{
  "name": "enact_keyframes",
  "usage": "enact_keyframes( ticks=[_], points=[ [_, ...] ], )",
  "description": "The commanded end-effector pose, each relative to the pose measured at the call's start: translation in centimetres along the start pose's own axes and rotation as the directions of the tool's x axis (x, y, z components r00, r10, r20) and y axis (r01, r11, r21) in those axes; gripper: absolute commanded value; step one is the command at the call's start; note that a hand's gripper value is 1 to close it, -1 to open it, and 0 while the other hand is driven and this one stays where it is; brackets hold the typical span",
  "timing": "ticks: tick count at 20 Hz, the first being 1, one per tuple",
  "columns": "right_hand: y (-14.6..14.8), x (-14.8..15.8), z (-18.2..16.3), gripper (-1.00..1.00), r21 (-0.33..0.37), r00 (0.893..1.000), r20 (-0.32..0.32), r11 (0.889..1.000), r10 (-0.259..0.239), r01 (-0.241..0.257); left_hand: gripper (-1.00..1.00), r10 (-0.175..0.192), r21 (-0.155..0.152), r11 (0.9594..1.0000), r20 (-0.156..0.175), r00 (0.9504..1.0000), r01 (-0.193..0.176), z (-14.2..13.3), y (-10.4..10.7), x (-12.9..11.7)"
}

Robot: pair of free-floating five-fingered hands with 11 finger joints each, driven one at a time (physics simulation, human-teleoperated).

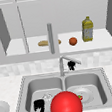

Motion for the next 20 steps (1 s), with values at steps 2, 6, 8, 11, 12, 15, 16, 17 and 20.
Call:
enact_keyframes(
  ticks=[2, 6, 8, 11, 12, 15, 16, 17, 20],
  points=[
    [2.3, 0.3, -1.1, 1.00, -0.015, 0.997, 0.006, 0.996, -0.083, 0.083, 0.00, 0.000, 0.000, 1.0000, 0.000, 1.0000, 0.000, 0.0, 0.0, 0.0],
    [2.4, 0.0, -1.0, 1.00, -0.004, 0.992, 0.022, 0.993, -0.120, 0.120, 0.00, 0.000, 0.000, 1.0000, 0.000, 1.0000, 0.000, 0.0, 0.0, 0.0],
    [2.6, -0.1, -1.1, 1.00, 0.002, 0.990, 0.030, 0.990, -0.139, 0.139, 0.00, 0.000, 0.000, 1.0000, 0.000, 1.0000, 0.000, 0.0, 0.0, 0.0],
    [2.8, -0.4, -1.1, 1.00, 0.004, 0.985, 0.039, 0.986, -0.165, 0.165, 0.00, 0.000, 0.000, 1.0000, 0.000, 1.0000, 0.000, 0.0, 0.0, 0.0],
    [2.8, -0.4, -1.1, 1.00, 0.004, 0.984, 0.044, 0.985, -0.174, 0.174, 0.00, 0.000, 0.000, 1.0000, 0.000, 1.0000, 0.000, 0.0, 0.0, 0.0],
    [2.9, -0.6, -1.0, 1.00, 0.004, 0.979, 0.056, 0.981, -0.195, 0.195, 0.00, 0.000, 0.000, 1.0000, 0.000, 1.0000, 0.000, 0.0, 0.0, 0.0],
    [2.7, -0.7, -0.8, 1.00, 0.012, 0.982, 0.057, 0.983, -0.182, 0.182, 0.00, 0.000, 0.000, 1.0000, 0.000, 1.0000, 0.000, 0.0, 0.0, 0.0],
    [2.2, -0.4, -0.6, 1.00, 0.025, 0.987, 0.063, 0.988, -0.151, 0.150, 0.00, 0.000, 0.000, 1.0000, 0.000, 1.0000, 0.000, 0.0, 0.0, 0.0],
    [0.8, -1.0, -0.4, 1.00, 0.068, 0.986, 0.081, 0.988, -0.144, 0.139, 0.00, 0.000, 0.000, 1.0000, 0.000, 1.0000, 0.000, 0.0, 0.0, 0.0]
  ],
)
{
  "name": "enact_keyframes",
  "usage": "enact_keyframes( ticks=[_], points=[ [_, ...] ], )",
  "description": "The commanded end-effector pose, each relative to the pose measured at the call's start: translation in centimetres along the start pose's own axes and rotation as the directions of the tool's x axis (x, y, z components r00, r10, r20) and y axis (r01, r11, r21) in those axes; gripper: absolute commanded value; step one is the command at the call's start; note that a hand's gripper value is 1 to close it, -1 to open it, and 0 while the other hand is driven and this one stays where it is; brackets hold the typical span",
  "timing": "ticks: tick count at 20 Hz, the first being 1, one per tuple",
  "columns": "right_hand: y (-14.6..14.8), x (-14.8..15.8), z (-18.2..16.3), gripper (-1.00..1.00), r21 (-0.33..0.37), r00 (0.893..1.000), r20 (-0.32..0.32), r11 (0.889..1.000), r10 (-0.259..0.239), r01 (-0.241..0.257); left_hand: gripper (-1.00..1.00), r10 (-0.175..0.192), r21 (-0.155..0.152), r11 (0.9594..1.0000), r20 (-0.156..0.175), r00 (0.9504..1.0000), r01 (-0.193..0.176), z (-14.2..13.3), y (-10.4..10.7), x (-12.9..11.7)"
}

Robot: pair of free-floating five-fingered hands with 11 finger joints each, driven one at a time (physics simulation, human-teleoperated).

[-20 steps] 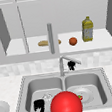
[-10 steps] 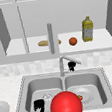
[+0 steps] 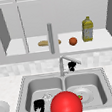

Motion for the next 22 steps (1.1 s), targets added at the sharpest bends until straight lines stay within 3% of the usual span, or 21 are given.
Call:
enact_keyframes(
  ticks=[1, 7, 15, 22],
  points=[
    [0.0, 0.0, -0.2, -1.00, 0.014, 1.000, -0.002, 1.000, 0.003, -0.003, 0.00, 0.000, 0.000, 1.0000, 0.000, 1.0000, 0.000, 0.0, 0.0, 0.0],
    [-2.4, -1.8, 2.1, -1.00, 0.043, 0.998, -0.033, 0.998, 0.048, -0.047, 0.00, 0.000, 0.000, 1.0000, 0.000, 1.0000, 0.000, 0.0, 0.0, 0.0],
    [-3.9, -4.6, 6.2, -1.00, 0.065, 0.999, -0.002, 0.997, 0.033, -0.033, 0.00, 0.000, 0.000, 1.0000, 0.000, 1.0000, 0.000, 0.0, 0.0, 0.0],
    [-3.0, -6.5, 8.4, -1.00, 0.043, 1.000, 0.014, 0.999, 0.012, -0.013, 0.00, 0.000, 0.000, 1.0000, 0.000, 1.0000, 0.000, 0.0, 0.0, 0.0]
  ],
)
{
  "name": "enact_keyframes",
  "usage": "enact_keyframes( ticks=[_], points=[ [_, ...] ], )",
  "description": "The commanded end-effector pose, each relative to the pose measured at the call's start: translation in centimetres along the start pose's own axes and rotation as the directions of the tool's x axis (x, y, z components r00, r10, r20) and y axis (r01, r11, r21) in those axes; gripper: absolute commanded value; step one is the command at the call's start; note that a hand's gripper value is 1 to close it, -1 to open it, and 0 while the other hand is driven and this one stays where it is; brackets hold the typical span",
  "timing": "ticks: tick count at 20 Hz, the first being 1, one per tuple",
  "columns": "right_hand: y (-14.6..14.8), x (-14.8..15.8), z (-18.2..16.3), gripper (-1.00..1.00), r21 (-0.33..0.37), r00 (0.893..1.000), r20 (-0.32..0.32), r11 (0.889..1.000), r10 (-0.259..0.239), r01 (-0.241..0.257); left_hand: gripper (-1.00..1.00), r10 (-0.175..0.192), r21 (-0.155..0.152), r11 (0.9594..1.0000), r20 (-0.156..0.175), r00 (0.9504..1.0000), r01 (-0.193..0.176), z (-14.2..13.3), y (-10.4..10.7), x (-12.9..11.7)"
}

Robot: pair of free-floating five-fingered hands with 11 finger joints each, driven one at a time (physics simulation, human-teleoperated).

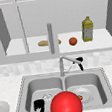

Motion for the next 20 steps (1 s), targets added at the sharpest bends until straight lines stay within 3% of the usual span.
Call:
enact_keyframes(
  ticks=[1, 5, 12, 15, 20],
  points=[
    [0.8, -0.7, 1.6, -1.00, -0.017, 1.000, 0.006, 1.000, -0.009, 0.009, 0.00, 0.000, 0.000, 1.0000, 0.000, 1.0000, 0.000, 0.0, 0.0, 0.0],
    [1.6, -1.1, 3.5, -1.00, -0.042, 1.000, -0.005, 0.999, -0.025, 0.025, 0.00, 0.000, 0.000, 1.0000, 0.000, 1.0000, 0.000, 0.0, 0.0, 0.0],
    [4.2, -0.2, 7.1, -1.00, -0.084, 1.000, -0.007, 0.996, -0.010, 0.009, 0.00, 0.000, 0.000, 1.0000, 0.000, 1.0000, 0.000, 0.0, 0.0, 0.0],
    [6.2, 0.4, 8.6, -1.00, -0.064, 1.000, -0.024, 0.998, 0.015, -0.017, 0.00, 0.000, 0.000, 1.0000, 0.000, 1.0000, 0.000, 0.0, 0.0, 0.0],
    [8.7, 0.8, 10.8, -1.00, -0.051, 1.000, -0.028, 0.999, 0.004, -0.006, 0.00, 0.000, 0.000, 1.0000, 0.000, 1.0000, 0.000, 0.0, 0.0, 0.0]
  ],
)
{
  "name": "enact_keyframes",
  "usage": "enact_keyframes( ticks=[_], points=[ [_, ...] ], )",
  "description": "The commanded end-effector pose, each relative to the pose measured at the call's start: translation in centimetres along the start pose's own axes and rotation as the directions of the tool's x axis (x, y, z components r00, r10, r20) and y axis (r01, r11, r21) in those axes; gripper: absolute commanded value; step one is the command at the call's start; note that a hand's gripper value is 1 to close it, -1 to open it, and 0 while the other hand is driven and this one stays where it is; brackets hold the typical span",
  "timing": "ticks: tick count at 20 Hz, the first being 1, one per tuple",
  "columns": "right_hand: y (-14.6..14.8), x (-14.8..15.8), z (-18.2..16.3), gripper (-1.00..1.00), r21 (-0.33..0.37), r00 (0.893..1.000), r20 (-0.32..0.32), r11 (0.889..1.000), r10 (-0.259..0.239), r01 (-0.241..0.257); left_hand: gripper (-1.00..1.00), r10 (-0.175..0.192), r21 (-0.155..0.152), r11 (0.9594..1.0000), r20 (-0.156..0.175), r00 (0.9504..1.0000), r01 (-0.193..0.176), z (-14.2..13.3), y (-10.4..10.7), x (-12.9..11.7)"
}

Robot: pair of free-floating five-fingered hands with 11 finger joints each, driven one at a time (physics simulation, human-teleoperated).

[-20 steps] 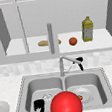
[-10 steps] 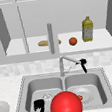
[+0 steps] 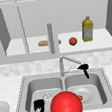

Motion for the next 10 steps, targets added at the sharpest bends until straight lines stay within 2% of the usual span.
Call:
enact_keyframes(
  ticks=[1, 10],
  points=[
    [2.0, 0.3, 1.8, -1.00, 0.022, 1.000, -0.019, 0.999, -0.023, 0.023, 0.00, 0.000, 0.000, 1.0000, 0.000, 1.0000, 0.000, 0.0, 0.0, 0.0],
    [6.0, 0.5, 6.4, -1.00, 0.006, 0.999, -0.022, 0.999, -0.036, 0.036, 0.00, 0.000, 0.000, 1.0000, 0.000, 1.0000, 0.000, 0.0, 0.0, 0.0]
  ],
)
